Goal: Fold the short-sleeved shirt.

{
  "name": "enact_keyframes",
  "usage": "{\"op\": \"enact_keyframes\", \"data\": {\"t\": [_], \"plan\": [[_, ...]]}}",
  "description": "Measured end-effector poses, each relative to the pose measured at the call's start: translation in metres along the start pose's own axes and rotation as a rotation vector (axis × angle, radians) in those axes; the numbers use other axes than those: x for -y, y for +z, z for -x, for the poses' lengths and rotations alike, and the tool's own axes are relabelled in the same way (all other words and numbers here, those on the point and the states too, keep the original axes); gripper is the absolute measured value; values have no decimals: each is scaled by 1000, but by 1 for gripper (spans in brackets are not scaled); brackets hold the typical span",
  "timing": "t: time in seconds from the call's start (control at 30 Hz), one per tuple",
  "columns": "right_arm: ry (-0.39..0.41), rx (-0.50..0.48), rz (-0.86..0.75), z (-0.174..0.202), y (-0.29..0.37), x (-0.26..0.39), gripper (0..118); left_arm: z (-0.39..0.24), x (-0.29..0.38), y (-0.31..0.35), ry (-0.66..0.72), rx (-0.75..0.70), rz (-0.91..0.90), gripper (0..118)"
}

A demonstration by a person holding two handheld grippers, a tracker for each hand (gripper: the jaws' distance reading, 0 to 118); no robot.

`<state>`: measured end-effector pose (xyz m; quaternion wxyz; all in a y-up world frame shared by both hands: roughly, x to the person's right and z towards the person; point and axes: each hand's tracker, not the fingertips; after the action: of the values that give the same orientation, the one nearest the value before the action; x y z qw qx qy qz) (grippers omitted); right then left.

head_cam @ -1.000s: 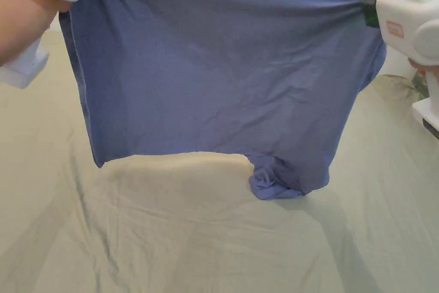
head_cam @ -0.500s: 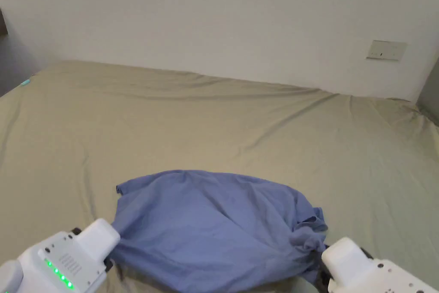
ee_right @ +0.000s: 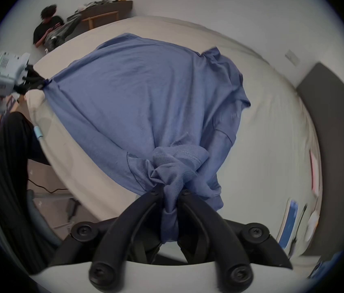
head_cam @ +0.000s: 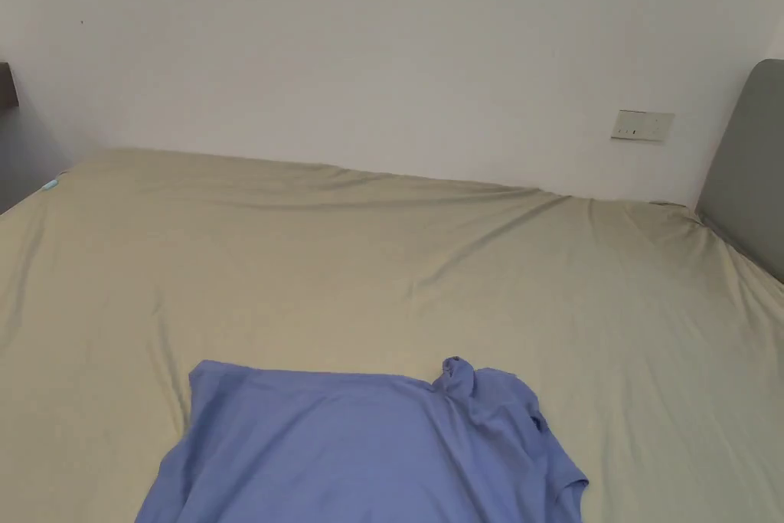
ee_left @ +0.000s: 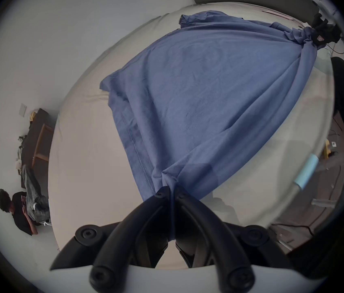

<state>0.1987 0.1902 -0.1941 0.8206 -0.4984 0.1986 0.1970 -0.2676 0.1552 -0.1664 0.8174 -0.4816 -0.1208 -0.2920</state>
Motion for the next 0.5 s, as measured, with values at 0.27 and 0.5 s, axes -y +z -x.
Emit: {"op": "enact_keyframes", "data": {"t": [0.27,0.5], "plan": [[-177,-57,189,11,-3,38,12,-24,17,4,-9,87,90,1],[-241,-1,85,0,4,22,44,-19,6,12,153,32,14,33]]}}
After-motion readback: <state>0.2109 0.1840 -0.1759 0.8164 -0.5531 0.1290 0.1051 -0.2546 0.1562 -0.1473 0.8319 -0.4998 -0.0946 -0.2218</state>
